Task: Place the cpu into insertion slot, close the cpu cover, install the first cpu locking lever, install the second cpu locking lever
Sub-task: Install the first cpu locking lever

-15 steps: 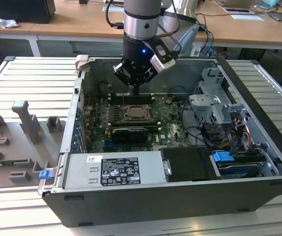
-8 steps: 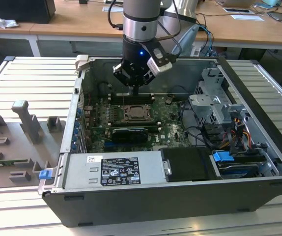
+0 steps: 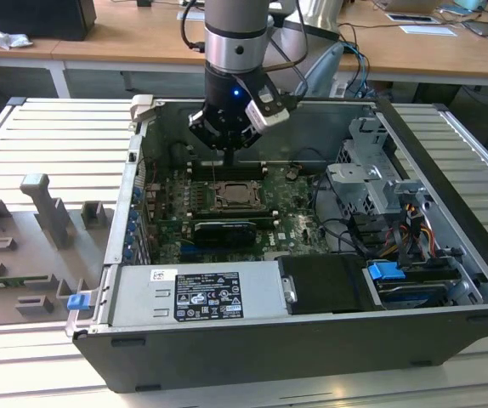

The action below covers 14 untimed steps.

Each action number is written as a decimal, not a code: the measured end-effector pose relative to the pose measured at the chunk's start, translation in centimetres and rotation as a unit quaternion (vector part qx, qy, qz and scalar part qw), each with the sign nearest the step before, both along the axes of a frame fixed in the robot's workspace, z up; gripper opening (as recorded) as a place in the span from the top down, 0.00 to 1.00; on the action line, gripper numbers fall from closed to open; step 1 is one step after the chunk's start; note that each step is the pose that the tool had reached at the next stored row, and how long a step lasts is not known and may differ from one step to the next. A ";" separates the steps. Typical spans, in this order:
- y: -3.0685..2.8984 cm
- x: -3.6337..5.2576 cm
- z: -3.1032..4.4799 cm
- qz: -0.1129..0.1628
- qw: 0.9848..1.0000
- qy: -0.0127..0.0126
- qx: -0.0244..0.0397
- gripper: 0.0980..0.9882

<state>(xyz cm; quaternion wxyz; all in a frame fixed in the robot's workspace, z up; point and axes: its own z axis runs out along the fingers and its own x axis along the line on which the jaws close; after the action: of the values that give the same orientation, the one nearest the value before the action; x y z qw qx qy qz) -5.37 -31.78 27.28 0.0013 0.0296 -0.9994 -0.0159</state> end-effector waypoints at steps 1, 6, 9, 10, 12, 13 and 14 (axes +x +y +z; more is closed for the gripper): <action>0.00 -0.15 0.00 0.000 1.000 0.000 0.000 0.99; 0.00 -0.81 -0.01 0.000 1.000 0.000 0.000 0.99; 0.00 -1.38 -0.02 0.000 1.000 -0.001 0.000 0.99; 0.00 -1.68 -0.02 0.000 1.000 -0.001 0.000 0.99; 0.00 -2.14 -0.08 0.000 1.000 -0.001 0.000 0.99; 0.01 -2.28 -0.13 0.000 1.000 -0.002 0.000 0.99; 0.01 -2.39 -0.17 -0.001 1.000 -0.002 0.000 0.99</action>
<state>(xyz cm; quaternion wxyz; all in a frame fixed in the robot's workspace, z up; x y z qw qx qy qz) -7.77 -31.77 27.11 -0.0004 0.0282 -0.9995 -0.0160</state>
